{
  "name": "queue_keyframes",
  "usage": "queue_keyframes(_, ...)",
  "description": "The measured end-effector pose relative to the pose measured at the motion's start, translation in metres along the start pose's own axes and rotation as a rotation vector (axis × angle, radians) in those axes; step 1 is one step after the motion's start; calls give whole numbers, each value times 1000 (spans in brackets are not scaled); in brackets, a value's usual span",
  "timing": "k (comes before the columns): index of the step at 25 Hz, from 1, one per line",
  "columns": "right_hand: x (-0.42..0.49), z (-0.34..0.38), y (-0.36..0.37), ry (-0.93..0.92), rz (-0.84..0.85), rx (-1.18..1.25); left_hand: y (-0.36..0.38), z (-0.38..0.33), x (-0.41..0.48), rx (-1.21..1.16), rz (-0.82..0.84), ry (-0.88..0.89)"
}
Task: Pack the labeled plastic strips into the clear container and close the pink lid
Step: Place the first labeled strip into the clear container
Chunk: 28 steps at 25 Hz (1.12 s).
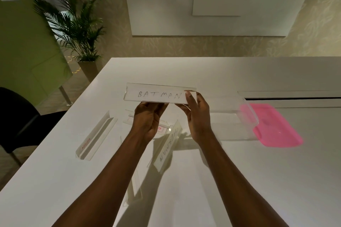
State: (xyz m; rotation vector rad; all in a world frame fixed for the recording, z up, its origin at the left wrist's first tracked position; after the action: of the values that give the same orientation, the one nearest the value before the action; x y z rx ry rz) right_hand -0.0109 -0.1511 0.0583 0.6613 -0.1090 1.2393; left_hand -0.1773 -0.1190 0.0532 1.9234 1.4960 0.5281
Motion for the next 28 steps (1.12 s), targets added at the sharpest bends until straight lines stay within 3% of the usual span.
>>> queue_keyframes(5,2,25,-36,-53,-53,-12,-4,16,-2,236,52,-191)
queue_keyframes(9,3,48,-80,-92,-19,-209,-14,-8,6,286,21,-223)
queue_keyframes(15,8,65,-118,-119,38,-415,59,-9,16,1190,439,-223)
queue_keyframes(18,12,71,-135,-118,13,-380,85,16,18,1398,529,-236)
queue_keyframes(21,21,78,-153,-111,40,-418,102,40,29,1463,554,-216)
queue_keyframes(25,43,88,-179,-129,178,-612,125,41,51,1646,513,-57)
queue_keyframes(28,72,86,-181,-156,447,-910,142,42,74,1879,458,93)
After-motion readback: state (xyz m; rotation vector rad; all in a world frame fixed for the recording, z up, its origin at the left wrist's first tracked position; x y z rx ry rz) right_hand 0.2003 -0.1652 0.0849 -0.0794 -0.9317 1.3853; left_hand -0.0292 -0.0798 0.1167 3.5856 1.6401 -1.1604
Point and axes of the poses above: each hand's wrist, its own x-axis towards the middle knuckle, its own y-axis out of the palm, z = x × y, the point moved 7 cm from there along x, towards the middle knuckle, and after that the axes turned 11 degrees about -y, right-handed, at the moved point
